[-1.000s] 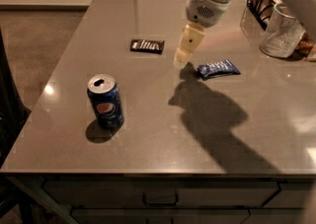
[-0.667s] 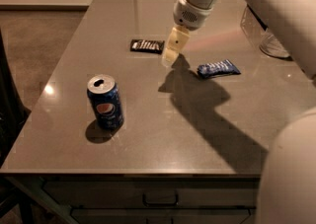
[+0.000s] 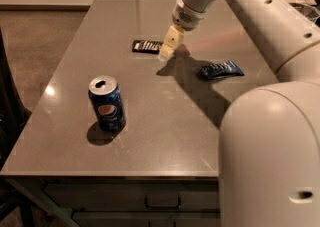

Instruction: Pick rxbar chocolate

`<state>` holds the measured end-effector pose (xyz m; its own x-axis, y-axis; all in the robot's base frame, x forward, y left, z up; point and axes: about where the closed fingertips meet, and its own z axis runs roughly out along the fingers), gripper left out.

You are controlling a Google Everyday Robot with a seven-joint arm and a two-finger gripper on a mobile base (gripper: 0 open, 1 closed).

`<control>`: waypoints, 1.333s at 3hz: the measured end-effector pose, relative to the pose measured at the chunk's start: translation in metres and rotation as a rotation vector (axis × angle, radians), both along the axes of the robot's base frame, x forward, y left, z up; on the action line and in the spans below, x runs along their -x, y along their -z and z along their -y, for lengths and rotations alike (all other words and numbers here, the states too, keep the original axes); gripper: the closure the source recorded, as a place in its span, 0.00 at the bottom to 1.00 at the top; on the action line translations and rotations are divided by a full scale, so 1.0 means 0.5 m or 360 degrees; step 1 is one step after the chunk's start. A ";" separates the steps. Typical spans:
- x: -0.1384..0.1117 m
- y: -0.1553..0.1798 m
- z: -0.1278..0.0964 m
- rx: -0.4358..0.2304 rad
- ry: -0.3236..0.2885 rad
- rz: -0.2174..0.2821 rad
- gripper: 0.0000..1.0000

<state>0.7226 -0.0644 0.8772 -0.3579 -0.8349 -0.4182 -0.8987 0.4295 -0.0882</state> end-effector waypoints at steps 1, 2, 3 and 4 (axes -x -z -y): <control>-0.034 0.031 -0.026 -0.0053 0.0030 -0.0033 0.00; -0.053 0.057 -0.067 -0.0086 0.0026 -0.0064 0.00; -0.066 0.081 -0.086 -0.0088 0.0039 -0.0108 0.17; -0.075 0.089 -0.105 -0.0099 0.0035 -0.0137 0.39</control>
Offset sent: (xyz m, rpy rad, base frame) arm 0.0378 0.0531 -0.0356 0.0783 0.0575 -0.0178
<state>0.7600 -0.0117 0.8326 -0.4125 -0.7998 -0.4361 -0.8922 0.4513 0.0163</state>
